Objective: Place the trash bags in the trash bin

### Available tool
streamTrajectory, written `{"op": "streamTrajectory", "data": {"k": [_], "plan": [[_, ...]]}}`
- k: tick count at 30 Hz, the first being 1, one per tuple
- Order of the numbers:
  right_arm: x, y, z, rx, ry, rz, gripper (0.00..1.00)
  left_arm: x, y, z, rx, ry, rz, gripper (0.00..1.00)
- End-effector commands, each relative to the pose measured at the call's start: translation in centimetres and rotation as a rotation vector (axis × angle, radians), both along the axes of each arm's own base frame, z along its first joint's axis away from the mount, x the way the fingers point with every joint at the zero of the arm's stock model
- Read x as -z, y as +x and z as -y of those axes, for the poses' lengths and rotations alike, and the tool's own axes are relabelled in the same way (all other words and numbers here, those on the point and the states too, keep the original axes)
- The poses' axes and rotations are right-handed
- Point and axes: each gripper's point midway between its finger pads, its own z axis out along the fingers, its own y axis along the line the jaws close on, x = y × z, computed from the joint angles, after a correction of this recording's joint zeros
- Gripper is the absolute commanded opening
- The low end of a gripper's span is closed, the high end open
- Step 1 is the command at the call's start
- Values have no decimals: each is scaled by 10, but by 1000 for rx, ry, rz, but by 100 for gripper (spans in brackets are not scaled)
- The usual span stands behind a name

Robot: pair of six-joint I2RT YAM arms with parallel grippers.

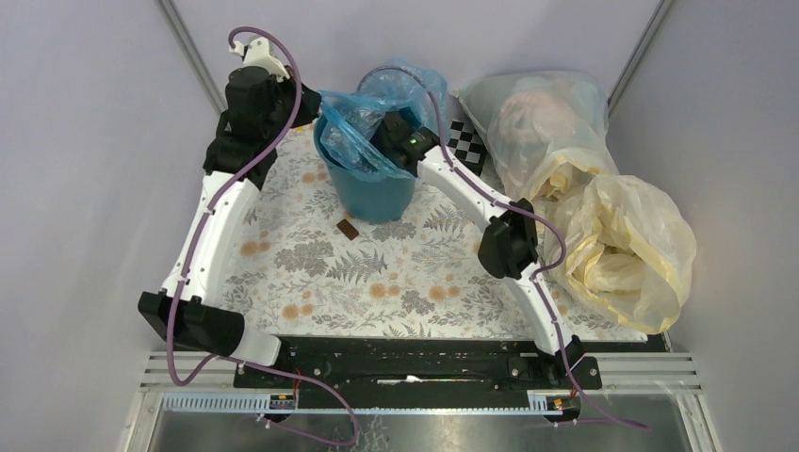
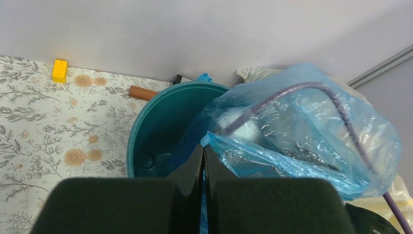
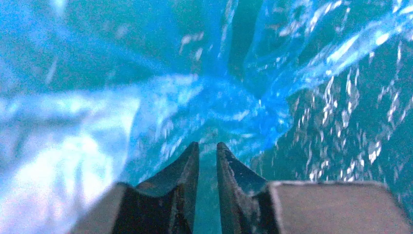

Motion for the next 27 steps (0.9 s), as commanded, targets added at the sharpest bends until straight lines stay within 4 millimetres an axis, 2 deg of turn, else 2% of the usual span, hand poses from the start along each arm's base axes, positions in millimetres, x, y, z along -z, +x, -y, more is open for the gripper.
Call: {"op": "streamTrajectory", "data": {"k": [1, 3, 8, 12, 14, 17, 19, 23, 27], "plan": [[-98, -6, 1, -29, 131, 134, 32, -54, -13, 1, 56, -76, 126, 0], [-115, -10, 2, -38, 163, 154, 38, -59, -13, -5, 46, -81, 136, 0], [-156, -18, 6, -41, 224, 204, 41, -66, -8, -24, 0, -83, 134, 0], [-184, -30, 6, -73, 286, 229, 58, -66, -3, -39, -30, -80, 127, 0], [-191, -35, 5, -89, 308, 228, 61, -67, -1, -47, -48, -83, 129, 0], [-189, -39, 5, -95, 317, 212, 61, -72, 5, -58, -66, -96, 132, 0], [-181, -39, 4, -93, 310, 197, 61, -76, 9, -57, -51, -109, 138, 0], [-152, -30, 3, -62, 268, 166, 62, -84, 10, -44, 20, -159, 182, 0], [-119, -18, 0, -39, 213, 136, 62, -74, 11, -37, 51, -199, 184, 0]]}}
